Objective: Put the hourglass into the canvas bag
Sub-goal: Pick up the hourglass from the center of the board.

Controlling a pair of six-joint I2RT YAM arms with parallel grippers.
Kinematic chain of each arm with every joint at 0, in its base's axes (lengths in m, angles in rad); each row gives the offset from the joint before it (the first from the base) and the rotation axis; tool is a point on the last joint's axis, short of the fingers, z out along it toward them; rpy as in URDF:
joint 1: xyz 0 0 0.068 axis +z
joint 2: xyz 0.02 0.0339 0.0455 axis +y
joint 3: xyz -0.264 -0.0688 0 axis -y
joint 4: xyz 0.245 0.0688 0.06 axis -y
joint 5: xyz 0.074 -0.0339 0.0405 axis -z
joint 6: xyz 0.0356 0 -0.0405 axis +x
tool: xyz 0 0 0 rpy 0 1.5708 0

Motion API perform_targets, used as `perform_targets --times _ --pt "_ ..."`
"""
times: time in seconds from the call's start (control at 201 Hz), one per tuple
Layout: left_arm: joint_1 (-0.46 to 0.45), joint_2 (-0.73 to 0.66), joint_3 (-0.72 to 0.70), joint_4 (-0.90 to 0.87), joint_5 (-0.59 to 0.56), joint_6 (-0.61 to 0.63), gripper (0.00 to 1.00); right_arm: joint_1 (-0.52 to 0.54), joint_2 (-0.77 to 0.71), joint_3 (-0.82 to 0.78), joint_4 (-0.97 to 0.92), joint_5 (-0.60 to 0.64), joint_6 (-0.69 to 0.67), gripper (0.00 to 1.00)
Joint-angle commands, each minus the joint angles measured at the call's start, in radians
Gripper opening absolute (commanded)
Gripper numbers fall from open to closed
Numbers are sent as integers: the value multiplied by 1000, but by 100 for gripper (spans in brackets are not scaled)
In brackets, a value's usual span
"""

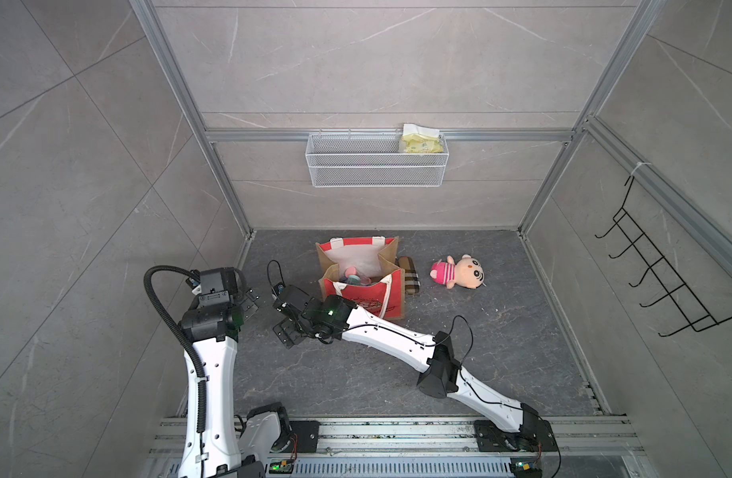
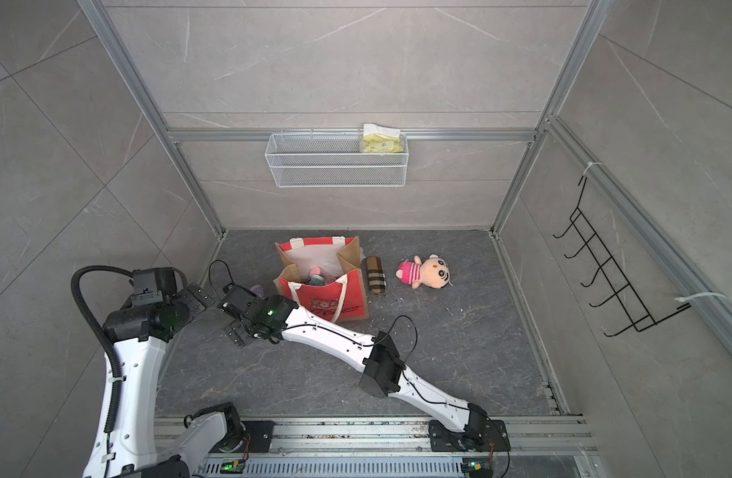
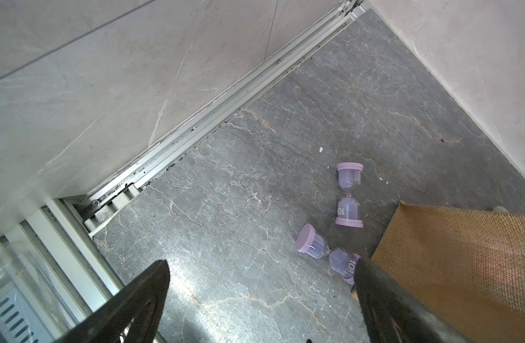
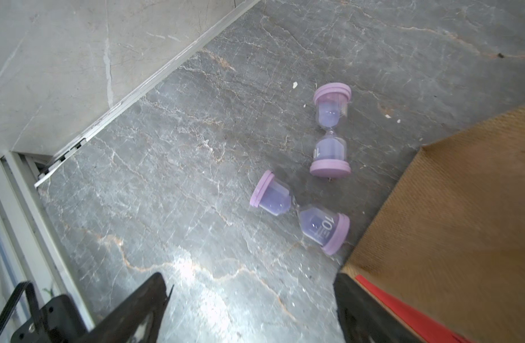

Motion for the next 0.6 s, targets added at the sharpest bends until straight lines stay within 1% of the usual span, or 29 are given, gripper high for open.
perform_targets --times 0.0,0.085,0.224,0.597 --pt "51 -15 0 44 93 -3 100 -36 63 42 24 -16 -18 90" --pt "54 -41 -7 48 89 -7 100 -38 86 48 26 -8 -50 91" --pt "54 -69 -15 57 123 -12 100 -47 116 46 47 1 -87 92" --pt "53 -121 -27 56 165 -44 100 -67 173 43 99 24 -141 96"
